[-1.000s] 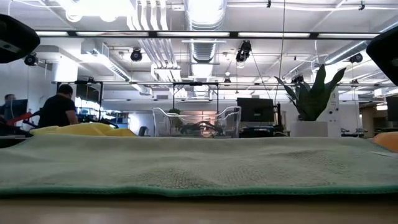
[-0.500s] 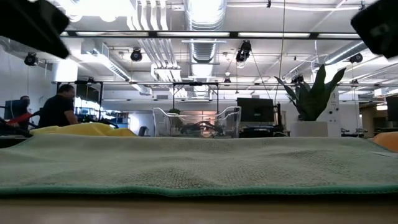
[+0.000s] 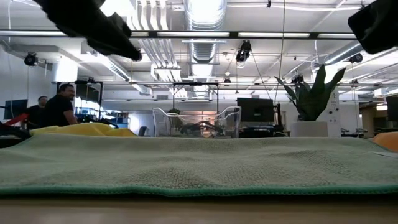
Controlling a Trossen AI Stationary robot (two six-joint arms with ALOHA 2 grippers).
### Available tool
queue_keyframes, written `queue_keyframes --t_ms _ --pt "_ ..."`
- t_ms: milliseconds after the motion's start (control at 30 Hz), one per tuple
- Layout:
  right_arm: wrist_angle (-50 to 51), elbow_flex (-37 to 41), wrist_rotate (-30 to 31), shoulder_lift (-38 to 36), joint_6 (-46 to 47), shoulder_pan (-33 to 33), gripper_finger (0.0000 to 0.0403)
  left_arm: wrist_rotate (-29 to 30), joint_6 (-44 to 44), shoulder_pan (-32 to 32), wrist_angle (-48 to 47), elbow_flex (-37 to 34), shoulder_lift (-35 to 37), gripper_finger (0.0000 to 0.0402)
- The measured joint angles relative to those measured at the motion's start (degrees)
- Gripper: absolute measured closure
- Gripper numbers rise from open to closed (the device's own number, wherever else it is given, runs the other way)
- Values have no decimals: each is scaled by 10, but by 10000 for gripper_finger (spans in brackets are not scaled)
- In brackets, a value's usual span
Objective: Fold microfiber towels
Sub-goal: Fold the green towel
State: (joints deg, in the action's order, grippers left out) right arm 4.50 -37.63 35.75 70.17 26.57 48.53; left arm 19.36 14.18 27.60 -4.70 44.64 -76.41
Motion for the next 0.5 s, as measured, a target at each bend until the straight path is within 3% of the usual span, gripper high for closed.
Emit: queue_keyframes --t_ms 267,500 --pt "-118 27 5 1 -76 -13 263 -10 -93 -29 183 0 -35 288" --pt "-143 29 5 1 -116 -29 272 -136 -116 -69 336 8 -125 288"
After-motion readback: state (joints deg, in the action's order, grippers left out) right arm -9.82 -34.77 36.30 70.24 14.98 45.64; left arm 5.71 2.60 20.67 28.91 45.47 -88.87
